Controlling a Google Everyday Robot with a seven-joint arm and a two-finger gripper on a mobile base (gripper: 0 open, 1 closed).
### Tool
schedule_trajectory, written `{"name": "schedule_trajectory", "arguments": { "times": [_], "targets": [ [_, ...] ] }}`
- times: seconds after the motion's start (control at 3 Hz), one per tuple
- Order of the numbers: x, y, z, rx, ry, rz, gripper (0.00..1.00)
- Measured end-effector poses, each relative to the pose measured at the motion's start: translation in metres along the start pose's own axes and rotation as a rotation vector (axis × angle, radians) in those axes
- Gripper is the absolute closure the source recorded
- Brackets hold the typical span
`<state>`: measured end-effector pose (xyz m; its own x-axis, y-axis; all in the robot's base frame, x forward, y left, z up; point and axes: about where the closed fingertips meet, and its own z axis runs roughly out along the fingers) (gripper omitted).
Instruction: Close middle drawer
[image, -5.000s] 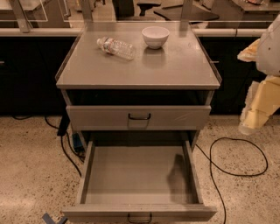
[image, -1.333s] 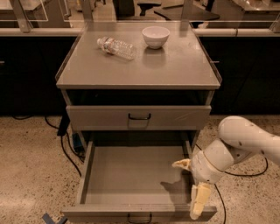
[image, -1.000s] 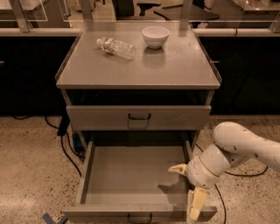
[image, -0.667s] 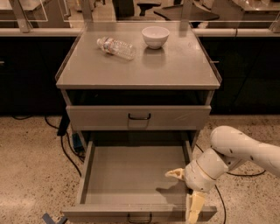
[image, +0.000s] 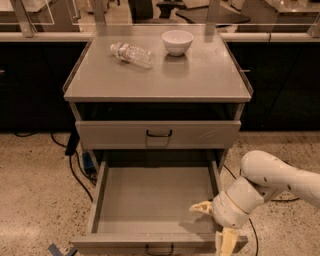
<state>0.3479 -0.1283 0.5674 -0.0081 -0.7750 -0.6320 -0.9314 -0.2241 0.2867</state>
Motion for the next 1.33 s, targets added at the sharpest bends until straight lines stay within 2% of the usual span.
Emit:
{"name": "schedule_trajectory", "arguments": {
  "times": [0.67,1.33],
  "targets": [
    [0.003,0.01,0.019,0.058,0.092,0.004,0.0],
    [0.009,0.025,0.056,0.028,0.125,0.031,0.0]
  ]
}}
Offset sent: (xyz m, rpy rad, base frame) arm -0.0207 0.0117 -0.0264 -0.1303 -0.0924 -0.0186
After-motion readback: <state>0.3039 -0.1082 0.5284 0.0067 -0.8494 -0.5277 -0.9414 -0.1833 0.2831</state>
